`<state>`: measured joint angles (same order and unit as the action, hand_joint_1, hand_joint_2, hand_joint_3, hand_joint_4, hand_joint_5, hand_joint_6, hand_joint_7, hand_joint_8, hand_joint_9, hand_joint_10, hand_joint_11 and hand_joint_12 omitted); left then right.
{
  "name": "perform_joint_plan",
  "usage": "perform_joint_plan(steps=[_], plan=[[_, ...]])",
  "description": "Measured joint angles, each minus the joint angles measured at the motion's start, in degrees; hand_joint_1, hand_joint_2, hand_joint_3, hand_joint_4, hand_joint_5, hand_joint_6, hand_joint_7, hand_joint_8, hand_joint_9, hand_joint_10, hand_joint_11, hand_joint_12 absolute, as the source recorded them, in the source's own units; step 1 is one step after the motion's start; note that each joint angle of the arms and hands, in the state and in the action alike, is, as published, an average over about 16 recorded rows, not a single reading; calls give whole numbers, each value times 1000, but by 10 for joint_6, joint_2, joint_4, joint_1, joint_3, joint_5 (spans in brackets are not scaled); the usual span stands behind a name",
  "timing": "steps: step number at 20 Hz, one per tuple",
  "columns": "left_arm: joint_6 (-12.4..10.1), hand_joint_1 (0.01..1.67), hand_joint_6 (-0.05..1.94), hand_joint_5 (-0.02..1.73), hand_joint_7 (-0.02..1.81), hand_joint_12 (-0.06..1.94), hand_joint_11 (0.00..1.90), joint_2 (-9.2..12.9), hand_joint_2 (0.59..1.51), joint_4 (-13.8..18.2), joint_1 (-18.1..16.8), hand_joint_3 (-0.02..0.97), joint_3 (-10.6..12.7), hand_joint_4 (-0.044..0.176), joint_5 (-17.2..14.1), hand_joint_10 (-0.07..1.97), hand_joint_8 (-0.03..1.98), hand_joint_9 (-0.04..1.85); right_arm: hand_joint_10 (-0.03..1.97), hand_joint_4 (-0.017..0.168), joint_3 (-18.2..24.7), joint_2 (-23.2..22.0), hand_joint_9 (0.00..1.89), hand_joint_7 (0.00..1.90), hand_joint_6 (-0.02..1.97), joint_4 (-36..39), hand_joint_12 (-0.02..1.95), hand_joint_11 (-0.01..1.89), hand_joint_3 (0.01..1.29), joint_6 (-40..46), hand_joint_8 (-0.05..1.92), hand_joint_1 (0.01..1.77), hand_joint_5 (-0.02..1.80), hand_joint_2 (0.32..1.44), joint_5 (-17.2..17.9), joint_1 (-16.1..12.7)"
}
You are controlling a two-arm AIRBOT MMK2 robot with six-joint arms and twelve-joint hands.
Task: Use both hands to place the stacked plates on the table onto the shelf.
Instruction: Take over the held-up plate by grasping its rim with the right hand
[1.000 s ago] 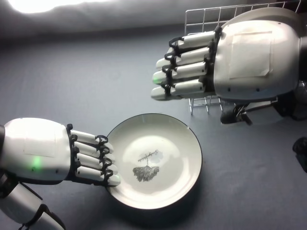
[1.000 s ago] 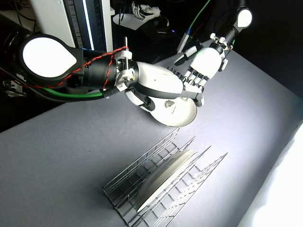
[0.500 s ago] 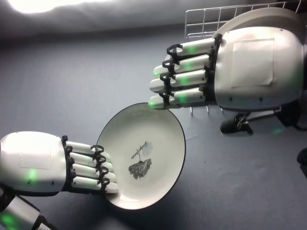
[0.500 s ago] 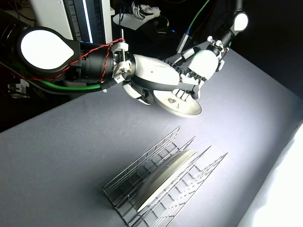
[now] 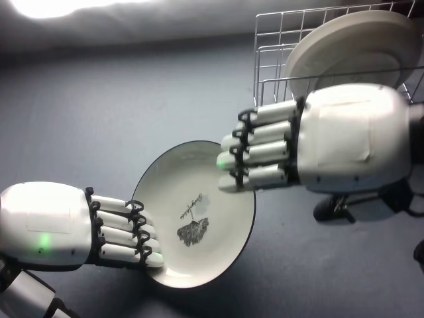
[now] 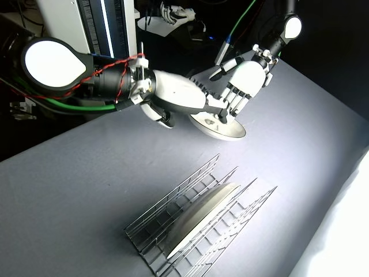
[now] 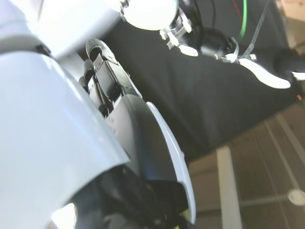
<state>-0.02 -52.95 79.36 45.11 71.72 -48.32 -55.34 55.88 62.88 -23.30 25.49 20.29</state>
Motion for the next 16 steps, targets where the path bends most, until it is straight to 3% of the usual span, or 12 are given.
perform_joint_plan(steps=[16], plan=[[0,14,-25,149,170,332,13,-1,1163,1,-1,16,2,-8,-2,-13,-15,166,20,4,-60,101,117,103,38,-2,605,18,14,-10,4,1030,170,1098,-16,26]])
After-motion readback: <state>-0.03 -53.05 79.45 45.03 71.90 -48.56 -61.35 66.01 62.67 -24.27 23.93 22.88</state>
